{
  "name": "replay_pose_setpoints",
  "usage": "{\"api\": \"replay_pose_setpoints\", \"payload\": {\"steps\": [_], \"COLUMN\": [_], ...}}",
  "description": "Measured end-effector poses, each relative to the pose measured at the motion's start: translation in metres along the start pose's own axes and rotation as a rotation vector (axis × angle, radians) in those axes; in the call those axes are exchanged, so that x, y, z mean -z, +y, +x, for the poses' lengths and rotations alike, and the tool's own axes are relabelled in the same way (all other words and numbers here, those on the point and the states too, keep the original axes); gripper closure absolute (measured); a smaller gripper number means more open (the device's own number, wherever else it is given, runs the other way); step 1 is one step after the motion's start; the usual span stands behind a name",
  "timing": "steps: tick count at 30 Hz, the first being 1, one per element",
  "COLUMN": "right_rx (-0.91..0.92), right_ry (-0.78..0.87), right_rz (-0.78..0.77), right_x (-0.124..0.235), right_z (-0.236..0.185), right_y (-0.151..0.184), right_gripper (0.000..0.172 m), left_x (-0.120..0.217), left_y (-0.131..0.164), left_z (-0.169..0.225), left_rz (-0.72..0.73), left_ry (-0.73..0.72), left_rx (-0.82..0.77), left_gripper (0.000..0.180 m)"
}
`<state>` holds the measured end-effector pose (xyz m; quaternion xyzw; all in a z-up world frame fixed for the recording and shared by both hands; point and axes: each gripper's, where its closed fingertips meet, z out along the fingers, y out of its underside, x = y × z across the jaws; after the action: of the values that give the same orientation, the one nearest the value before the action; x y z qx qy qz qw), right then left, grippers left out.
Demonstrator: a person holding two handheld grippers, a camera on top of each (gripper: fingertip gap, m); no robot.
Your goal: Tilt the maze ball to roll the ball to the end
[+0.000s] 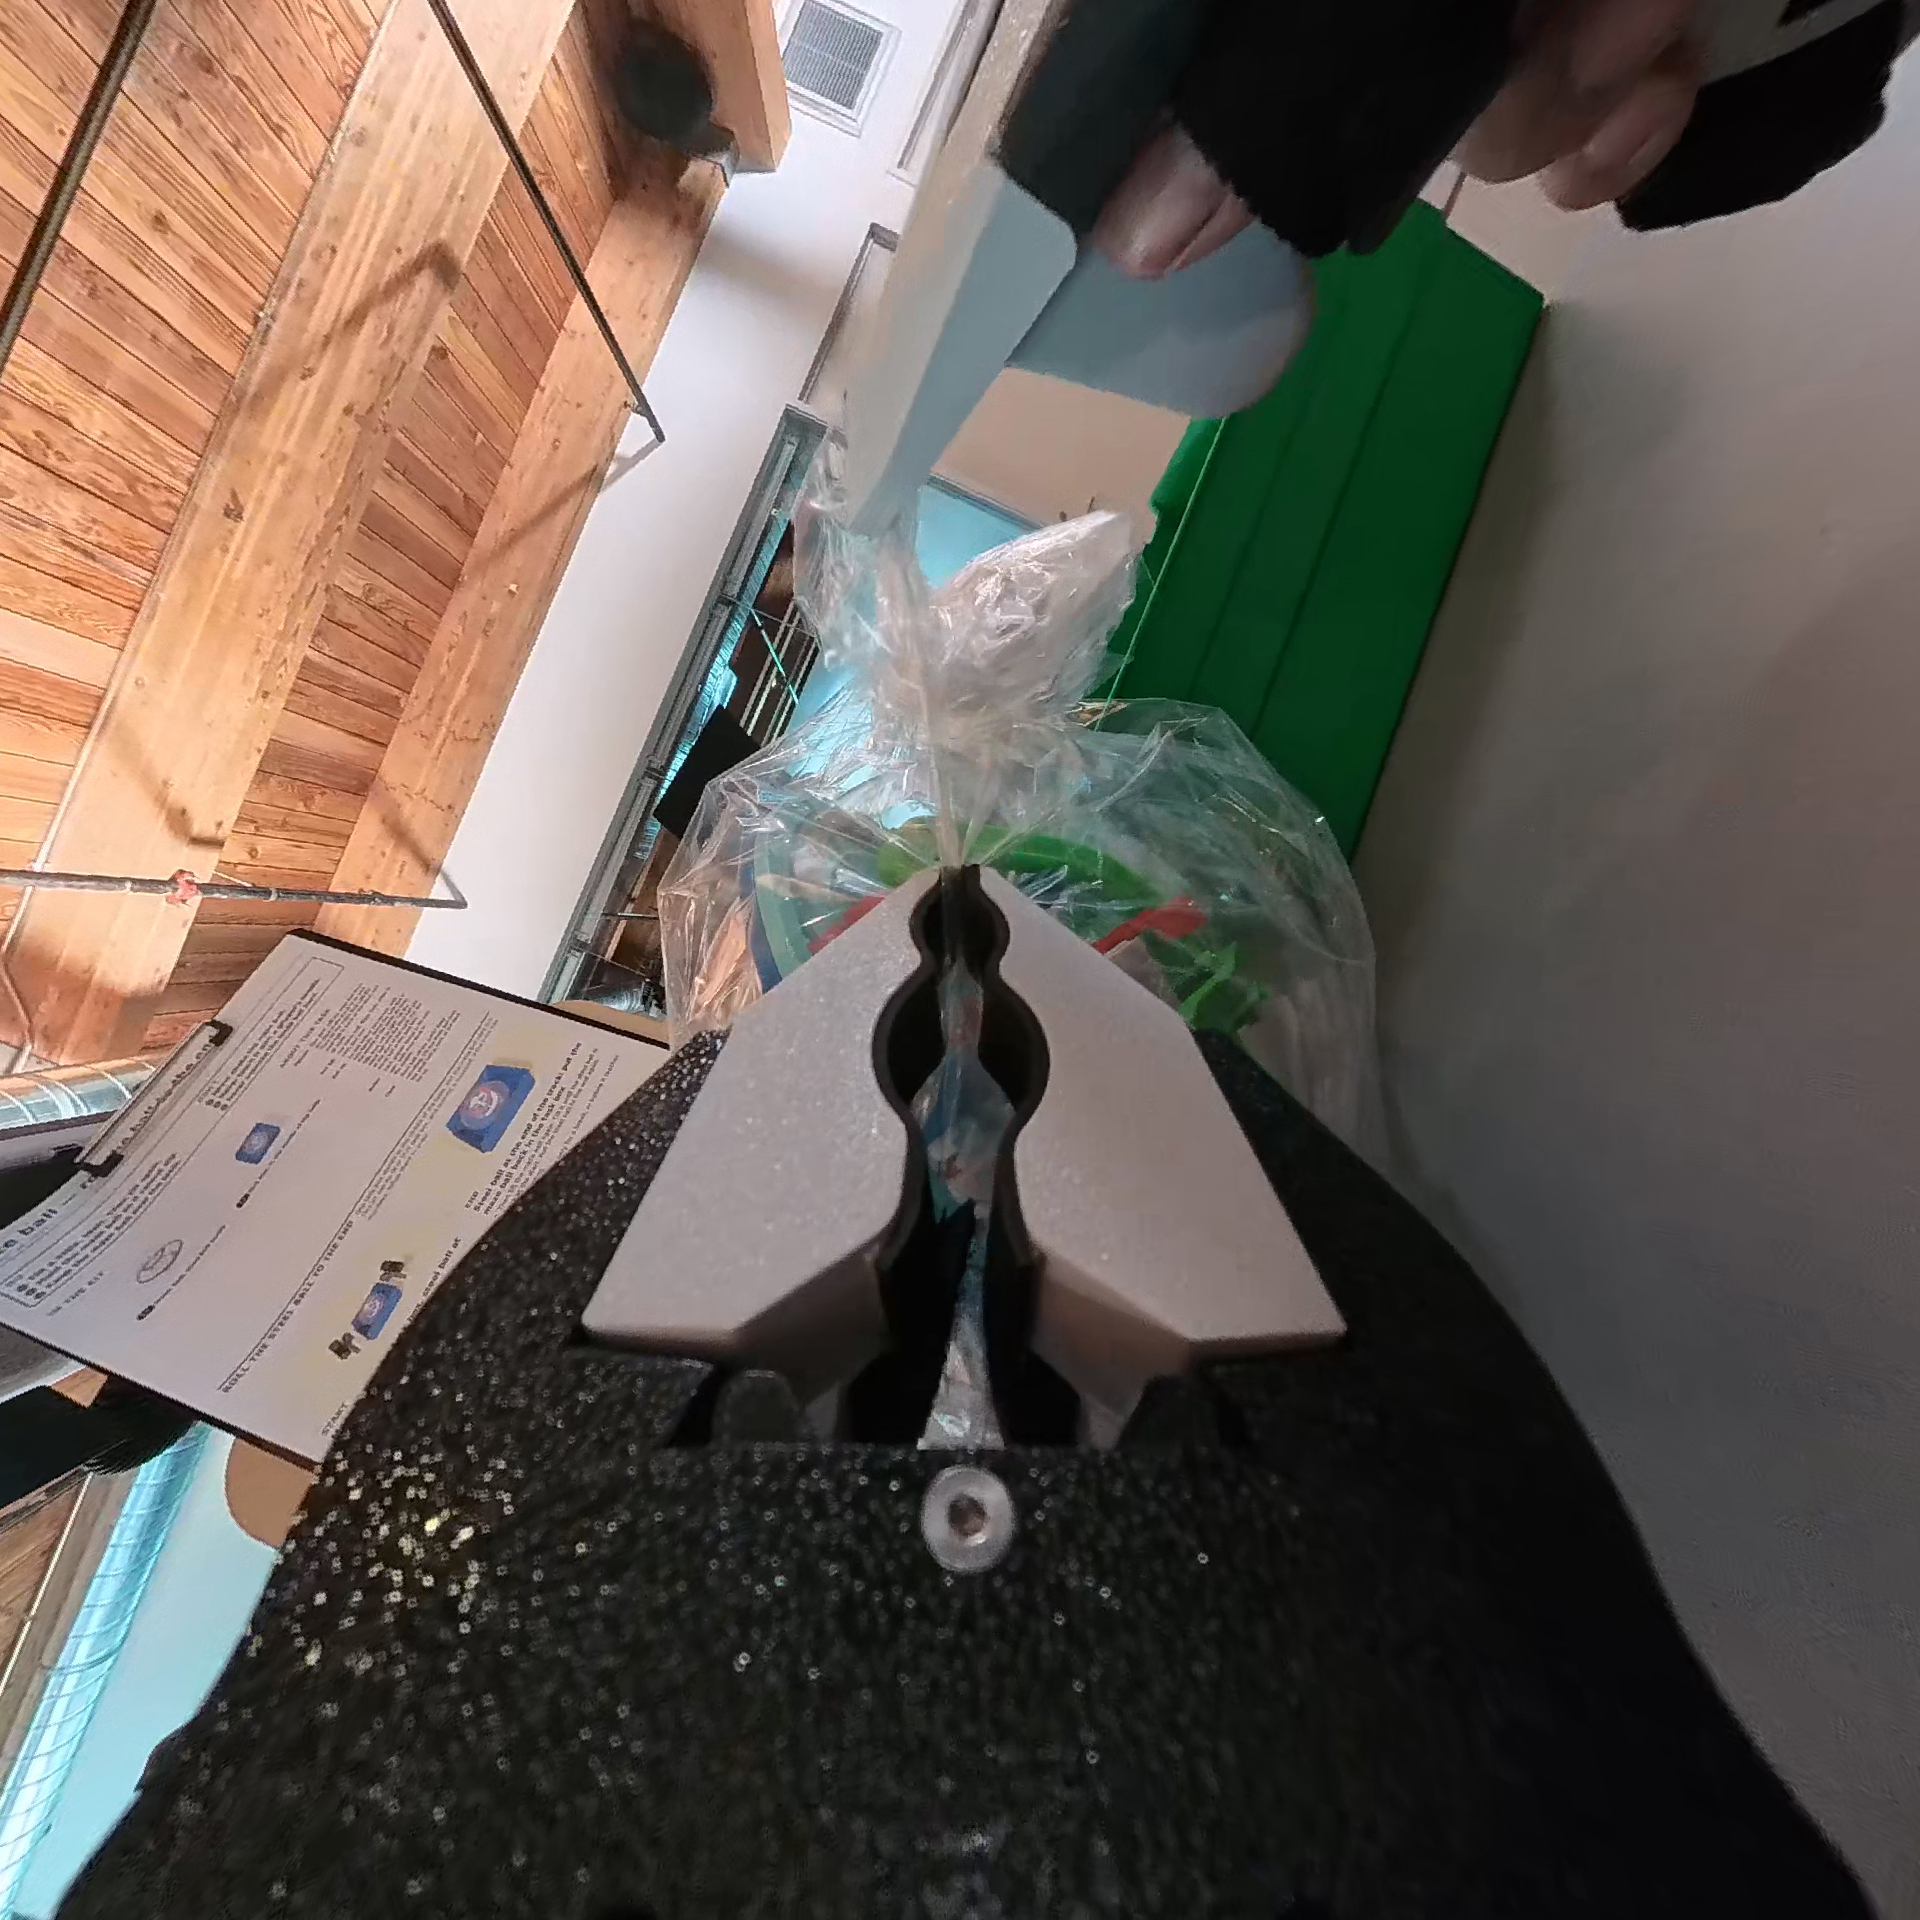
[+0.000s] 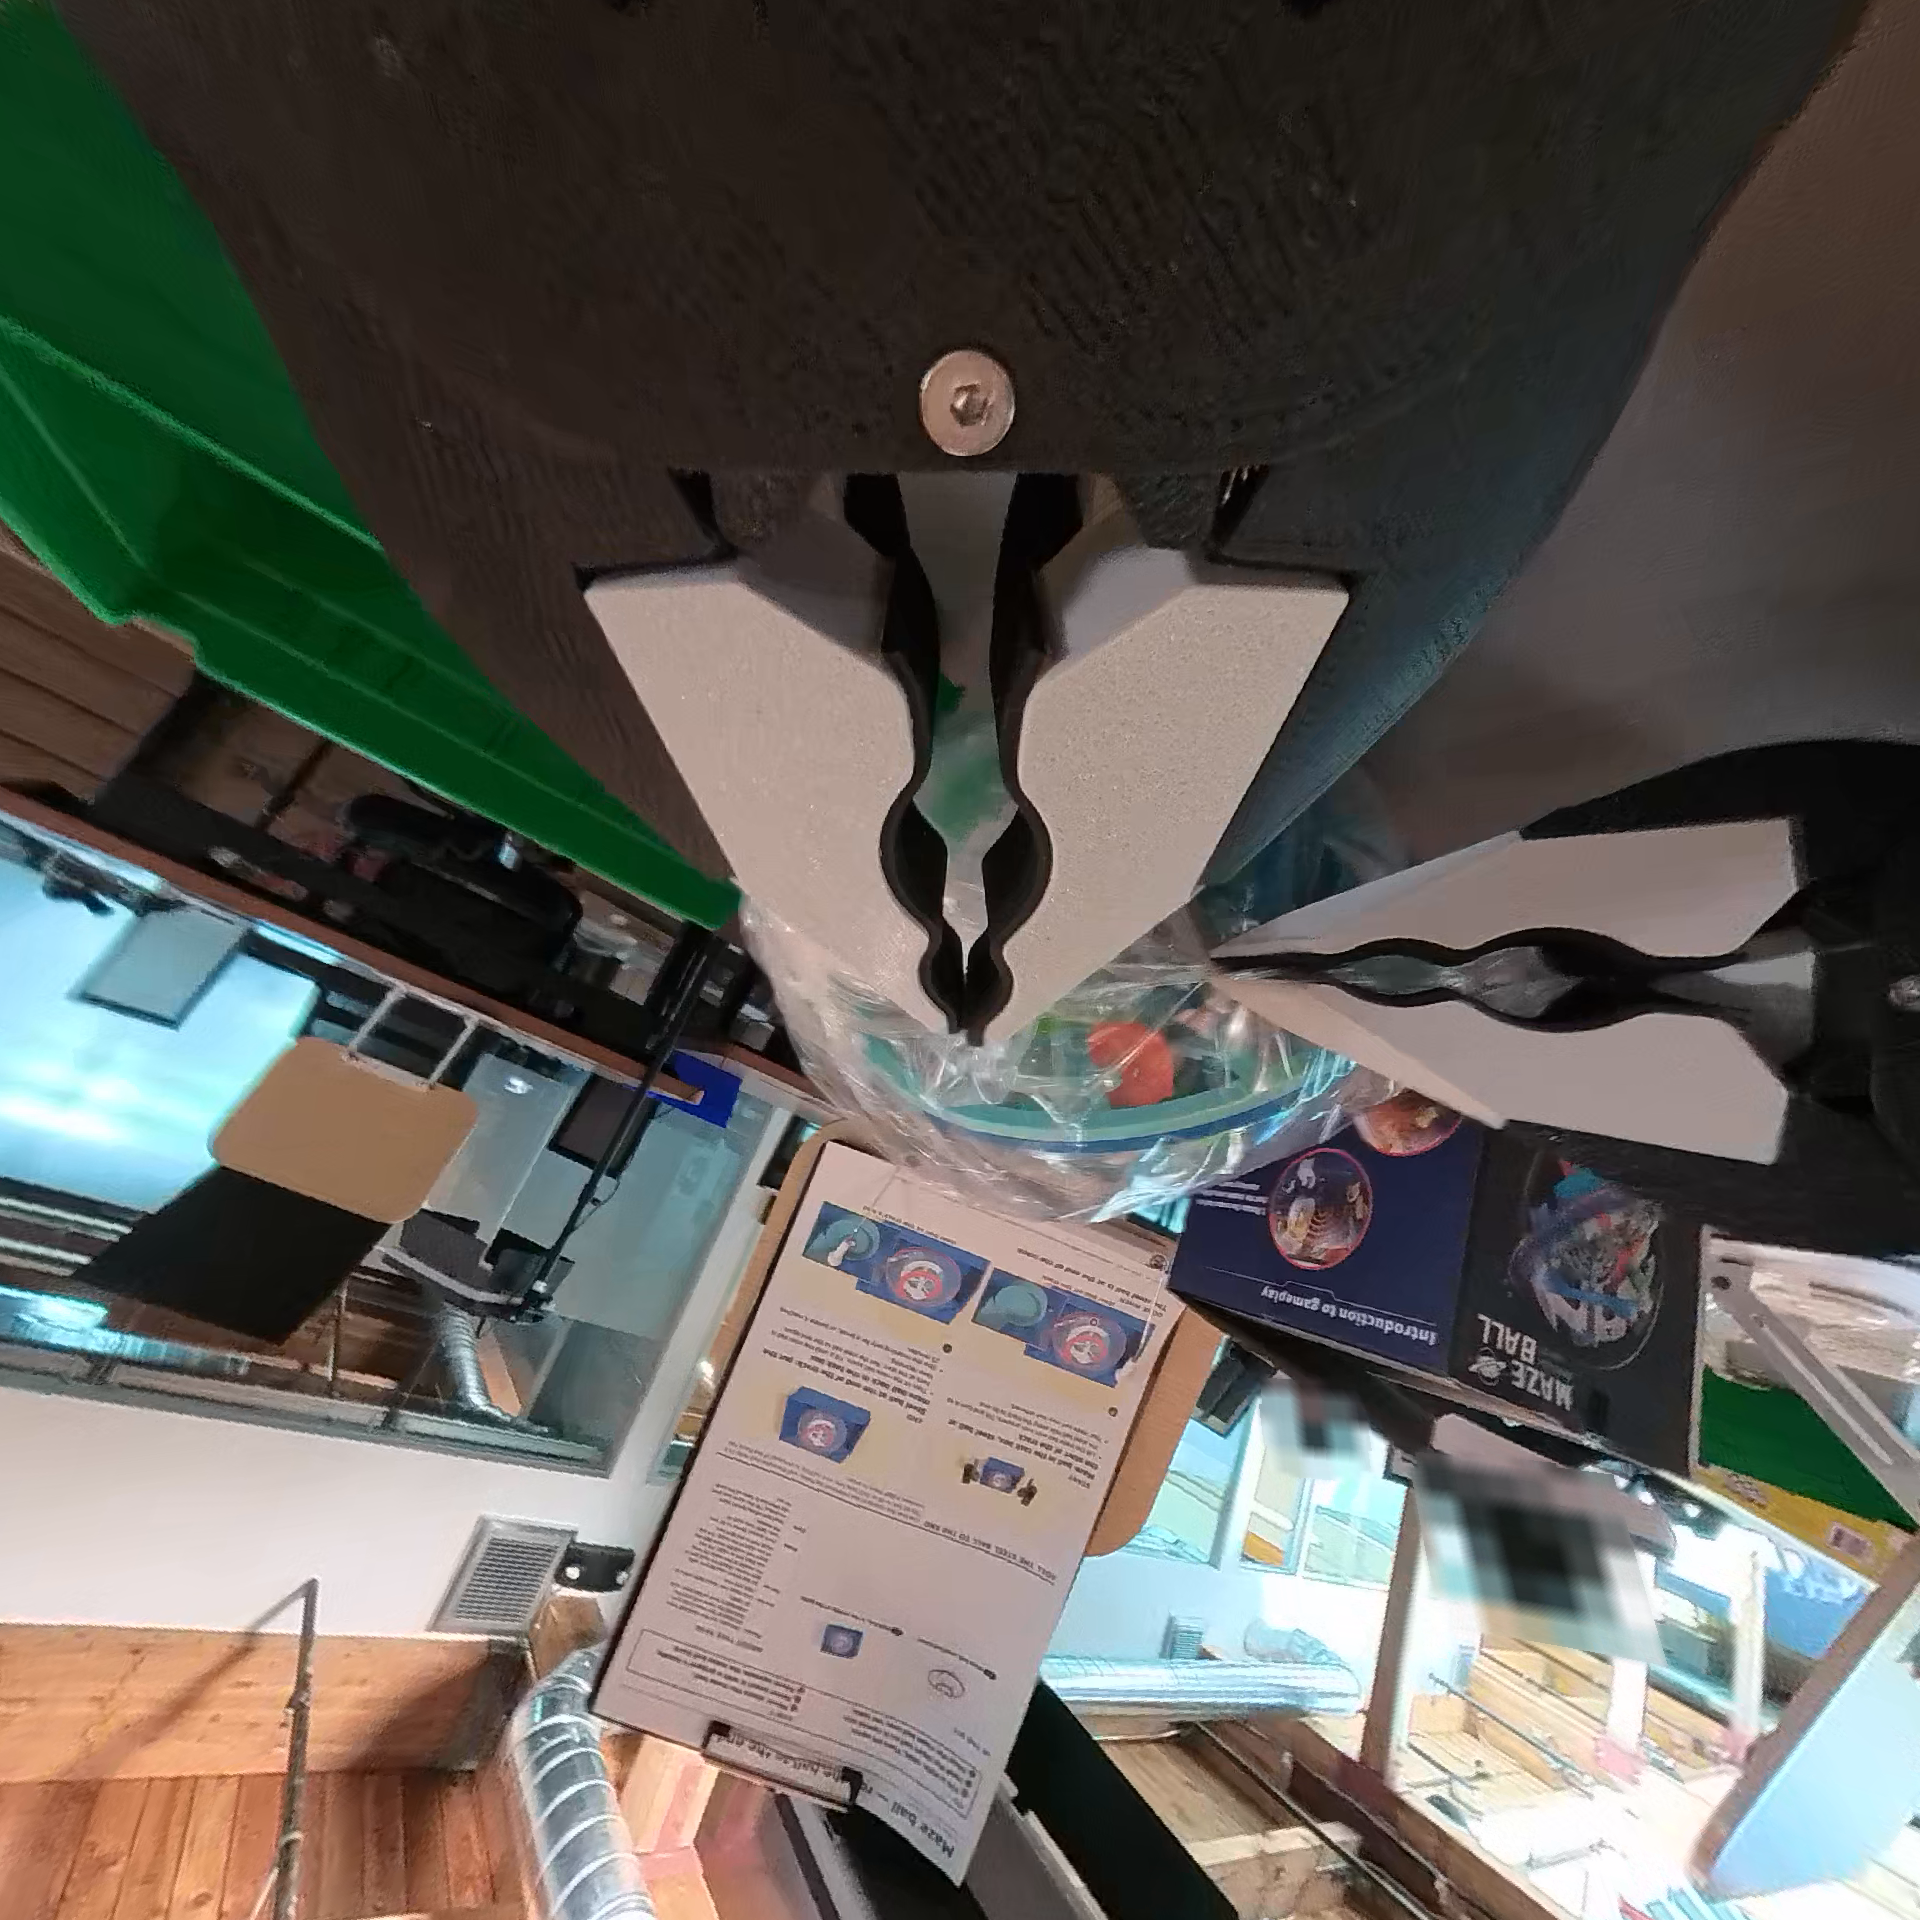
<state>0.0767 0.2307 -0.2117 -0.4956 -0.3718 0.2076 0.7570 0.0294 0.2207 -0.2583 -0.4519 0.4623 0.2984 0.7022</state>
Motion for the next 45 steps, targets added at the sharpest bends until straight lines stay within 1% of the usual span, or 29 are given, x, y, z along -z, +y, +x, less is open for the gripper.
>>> {"api": "replay_pose_setpoints", "payload": {"steps": [1,2,3,4,6,9,10,14,16,17,19,21,23,24,26,28,30,33,35,36,38,39,40,42,45], "right_rx": [-0.022,-0.102,-0.245,-0.33,-0.356,-0.364,-0.37,-0.379,-0.35,-0.323,-0.251,-0.168,-0.068,-0.033,0.017,0.062,0.088,0.093,0.078,0.071,0.062,0.063,0.071,0.084,0.099], "right_ry": [0.111,0.22,0.259,0.305,0.341,0.347,0.351,0.356,0.342,0.323,0.224,0.16,0.083,0.035,-0.046,-0.1,-0.158,-0.285,-0.377,-0.418,-0.479,-0.489,-0.478,-0.404,-0.248], "right_rz": [0.035,0.063,0.079,0.1,0.1,0.097,0.091,0.074,0.067,0.073,0.128,0.132,0.175,0.205,0.23,0.24,0.252,0.28,0.293,0.296,0.298,0.293,0.284,0.266,0.203], "right_x": [0.006,0.018,0.031,0.044,0.059,0.064,0.066,0.072,0.071,0.07,0.068,0.067,0.067,0.07,0.073,0.075,0.077,0.082,0.088,0.09,0.095,0.096,0.095,0.091,0.079], "right_z": [0.023,0.059,0.088,0.112,0.135,0.146,0.15,0.159,0.157,0.154,0.14,0.129,0.113,0.104,0.09,0.079,0.068,0.048,0.037,0.032,0.025,0.024,0.026,0.036,0.056], "right_y": [-0.005,-0.009,-0.008,-0.002,0.005,0.005,0.007,0.012,0.01,0.006,-0.012,-0.021,-0.036,-0.045,-0.055,-0.06,-0.064,-0.069,-0.071,-0.072,-0.073,-0.072,-0.071,-0.069,-0.061], "right_gripper": [0.172,0.172,0.172,0.172,0.172,0.172,0.172,0.172,0.172,0.172,0.172,0.172,0.172,0.172,0.172,0.172,0.172,0.172,0.172,0.172,0.172,0.172,0.172,0.172,0.172], "left_x": [0.002,0.005,0.006,0.007,0.006,0.004,0.005,0.01,0.011,0.012,0.015,0.016,0.017,0.019,0.025,0.028,0.023,0.001,-0.018,-0.026,-0.037,-0.038,-0.037,-0.029,-0.01], "left_y": [0.006,0.018,0.029,0.04,0.047,0.048,0.051,0.067,0.071,0.074,0.084,0.089,0.088,0.083,0.059,0.025,-0.009,-0.059,-0.076,-0.08,-0.084,-0.087,-0.091,-0.09,-0.093], "left_z": [-0.001,-0.003,-0.006,-0.009,-0.008,-0.006,-0.009,-0.023,-0.025,-0.027,-0.033,-0.037,-0.039,-0.045,-0.053,-0.059,-0.062,-0.057,-0.051,-0.047,-0.04,-0.037,-0.036,-0.039,-0.044], "left_rz": [-0.02,-0.053,-0.082,-0.116,-0.131,-0.135,-0.143,-0.17,-0.189,-0.2,-0.236,-0.245,-0.252,-0.243,-0.179,-0.073,0.005,0.088,0.075,0.061,0.036,0.042,0.055,0.058,0.081], "left_ry": [-0.003,-0.002,0.001,0.0,0.004,-0.002,-0.012,-0.056,-0.069,-0.08,-0.109,-0.125,-0.122,-0.145,-0.142,-0.107,-0.046,0.117,0.205,0.239,0.279,0.294,0.299,0.232,0.121], "left_rx": [-0.01,-0.014,0.049,0.102,0.137,0.129,0.128,0.207,0.188,0.179,0.185,0.244,0.318,0.353,0.464,0.631,0.741,0.827,0.844,0.849,0.855,0.859,0.854,0.783,0.657], "left_gripper": [0.18,0.18,0.18,0.18,0.18,0.18,0.18,0.18,0.18,0.18,0.18,0.18,0.18,0.172,0.132,0.119,0.106,0.105,0.103,0.103,0.117,0.131,0.152,0.174,0.178]}}
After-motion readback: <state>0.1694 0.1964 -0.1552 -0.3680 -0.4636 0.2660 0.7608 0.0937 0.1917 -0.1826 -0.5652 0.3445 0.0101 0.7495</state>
